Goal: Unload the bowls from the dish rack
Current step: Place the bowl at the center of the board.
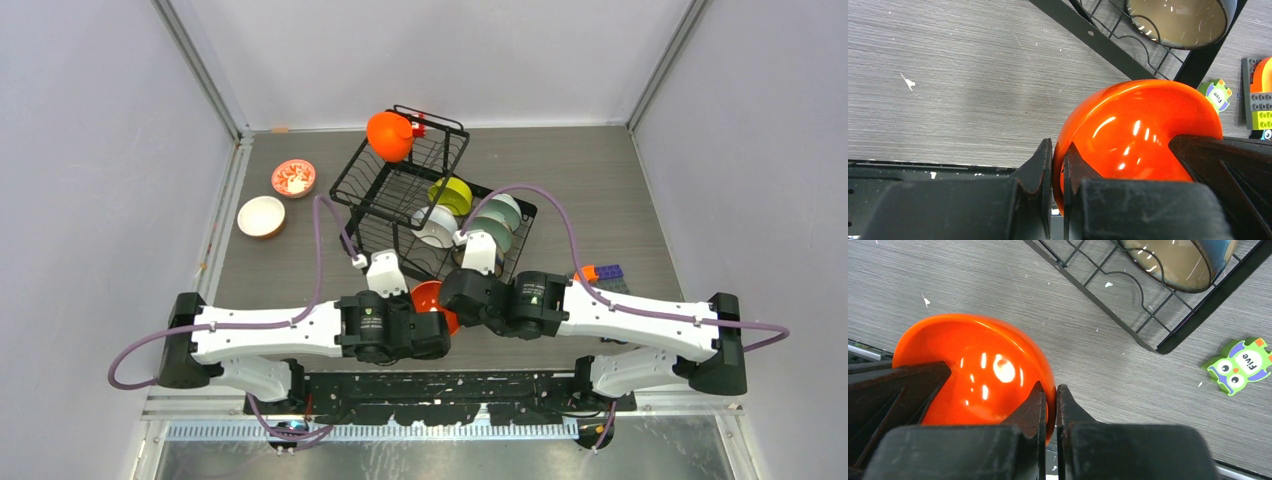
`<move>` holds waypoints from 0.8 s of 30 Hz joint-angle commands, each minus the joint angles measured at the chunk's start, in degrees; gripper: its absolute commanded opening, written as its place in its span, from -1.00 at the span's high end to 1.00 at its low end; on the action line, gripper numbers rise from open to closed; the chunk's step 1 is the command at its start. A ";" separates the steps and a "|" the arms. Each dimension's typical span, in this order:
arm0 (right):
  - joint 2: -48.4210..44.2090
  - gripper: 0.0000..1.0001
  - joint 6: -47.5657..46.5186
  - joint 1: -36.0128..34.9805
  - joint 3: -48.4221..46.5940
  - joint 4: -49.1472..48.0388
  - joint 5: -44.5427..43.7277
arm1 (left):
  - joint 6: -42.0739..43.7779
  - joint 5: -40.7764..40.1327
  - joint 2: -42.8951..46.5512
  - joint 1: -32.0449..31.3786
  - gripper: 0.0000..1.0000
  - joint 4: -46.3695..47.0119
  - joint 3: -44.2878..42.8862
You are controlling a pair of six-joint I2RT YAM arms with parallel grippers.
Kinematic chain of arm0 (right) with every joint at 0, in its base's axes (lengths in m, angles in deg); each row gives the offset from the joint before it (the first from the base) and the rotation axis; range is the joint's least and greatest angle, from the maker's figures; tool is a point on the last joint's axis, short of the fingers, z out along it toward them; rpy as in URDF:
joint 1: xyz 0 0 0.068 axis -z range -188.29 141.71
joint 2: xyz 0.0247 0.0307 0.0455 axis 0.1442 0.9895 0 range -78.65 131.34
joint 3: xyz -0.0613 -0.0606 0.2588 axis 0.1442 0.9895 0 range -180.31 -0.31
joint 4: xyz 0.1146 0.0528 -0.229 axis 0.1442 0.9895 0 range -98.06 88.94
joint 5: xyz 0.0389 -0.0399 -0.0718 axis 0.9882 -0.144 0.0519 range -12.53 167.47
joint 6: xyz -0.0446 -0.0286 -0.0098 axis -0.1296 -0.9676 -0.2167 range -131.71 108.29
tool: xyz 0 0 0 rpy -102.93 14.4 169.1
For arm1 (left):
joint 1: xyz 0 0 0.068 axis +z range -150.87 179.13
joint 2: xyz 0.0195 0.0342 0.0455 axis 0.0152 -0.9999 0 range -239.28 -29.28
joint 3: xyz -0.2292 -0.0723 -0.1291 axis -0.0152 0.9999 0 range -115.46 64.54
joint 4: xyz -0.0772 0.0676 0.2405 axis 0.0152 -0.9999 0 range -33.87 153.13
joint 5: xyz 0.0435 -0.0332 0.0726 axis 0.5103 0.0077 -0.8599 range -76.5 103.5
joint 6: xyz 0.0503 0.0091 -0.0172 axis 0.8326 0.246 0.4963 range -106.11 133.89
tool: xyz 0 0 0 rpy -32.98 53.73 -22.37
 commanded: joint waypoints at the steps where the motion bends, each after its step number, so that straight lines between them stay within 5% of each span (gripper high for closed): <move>1: -1.65 0.98 1.65 -0.27 -2.15 -4.63 -1.00 | 0.21 -0.87 2.33 0.34 0.99 2.86 0.72; 3: -2.16 0.81 1.10 -0.30 -2.04 -5.23 -0.36 | 1.48 -1.10 2.94 0.34 1.00 3.35 0.93; 8: -3.69 -0.07 -0.29 -0.43 -2.55 -5.46 1.27 | 3.52 -1.92 5.93 0.34 0.99 4.88 2.84; 17: -10.98 -0.86 -3.72 -0.54 -4.17 -4.28 3.78 | 12.20 -8.67 15.52 1.05 0.99 3.48 3.63; 24: -20.78 -0.93 -12.66 -0.56 -2.34 -5.56 6.05 | 28.93 -17.01 27.60 7.31 0.99 0.87 2.26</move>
